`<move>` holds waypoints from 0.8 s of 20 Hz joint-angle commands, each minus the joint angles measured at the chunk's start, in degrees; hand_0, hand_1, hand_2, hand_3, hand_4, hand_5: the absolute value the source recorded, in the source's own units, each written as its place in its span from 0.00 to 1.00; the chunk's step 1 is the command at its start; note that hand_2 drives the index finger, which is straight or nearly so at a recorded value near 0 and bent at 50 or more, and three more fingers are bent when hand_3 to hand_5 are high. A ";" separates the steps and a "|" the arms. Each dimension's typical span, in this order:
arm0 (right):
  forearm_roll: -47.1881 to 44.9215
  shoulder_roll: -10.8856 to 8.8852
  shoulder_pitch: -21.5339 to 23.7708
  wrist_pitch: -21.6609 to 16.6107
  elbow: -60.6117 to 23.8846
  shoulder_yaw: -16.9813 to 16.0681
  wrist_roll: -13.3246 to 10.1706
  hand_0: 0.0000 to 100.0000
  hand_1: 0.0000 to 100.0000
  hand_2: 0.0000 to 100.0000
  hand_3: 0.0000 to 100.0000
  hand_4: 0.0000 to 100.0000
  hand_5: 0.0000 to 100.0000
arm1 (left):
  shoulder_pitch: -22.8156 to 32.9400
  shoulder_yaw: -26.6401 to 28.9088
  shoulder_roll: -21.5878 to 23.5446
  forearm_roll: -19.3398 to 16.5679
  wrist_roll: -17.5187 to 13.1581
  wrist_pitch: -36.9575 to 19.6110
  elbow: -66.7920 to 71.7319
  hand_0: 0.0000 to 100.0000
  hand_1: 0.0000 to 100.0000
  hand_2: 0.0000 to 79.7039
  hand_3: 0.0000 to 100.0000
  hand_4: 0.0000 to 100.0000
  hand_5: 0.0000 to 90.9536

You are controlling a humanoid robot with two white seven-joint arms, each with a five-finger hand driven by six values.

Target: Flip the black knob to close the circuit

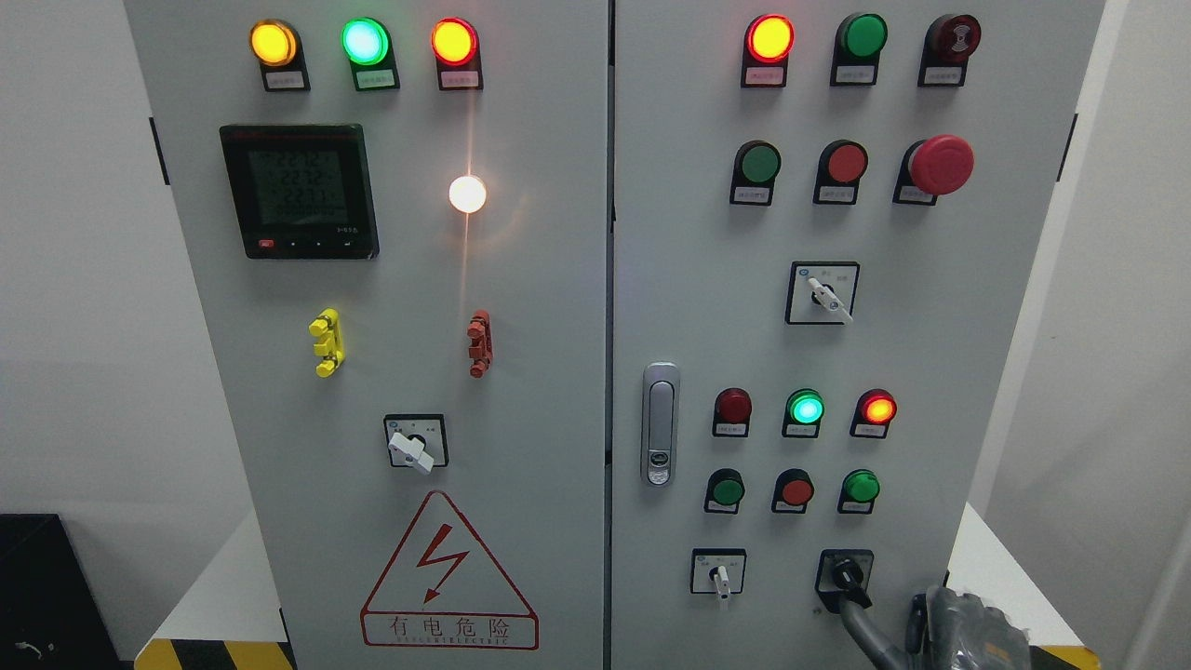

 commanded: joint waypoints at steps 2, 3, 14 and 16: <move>-1.09 -0.66 -0.02 -0.05 -0.53 -0.63 -0.40 0.00 0.00 0.88 1.00 0.96 0.97 | 0.00 0.03 0.00 0.00 -0.01 -0.05 -0.03 0.12 0.56 0.00 0.00 0.00 0.00; -1.44 -0.66 0.06 -0.05 -0.97 -0.63 -0.40 0.00 0.00 0.87 1.00 0.96 0.97 | 0.00 -0.05 0.00 0.00 -0.01 -0.05 -0.03 0.12 0.56 0.00 0.00 0.00 0.00; -2.58 -0.75 0.15 -0.05 -1.50 -0.55 -0.40 0.00 0.00 0.87 1.00 0.96 0.97 | 0.00 0.03 0.00 0.00 -0.01 -0.05 -0.03 0.12 0.56 0.00 0.00 0.00 0.00; -2.67 -0.66 0.15 -0.14 -1.50 -0.46 -0.40 0.00 0.00 0.87 1.00 0.96 0.97 | 0.00 0.03 0.00 0.00 -0.01 -0.05 0.06 0.12 0.56 0.00 0.00 0.00 0.00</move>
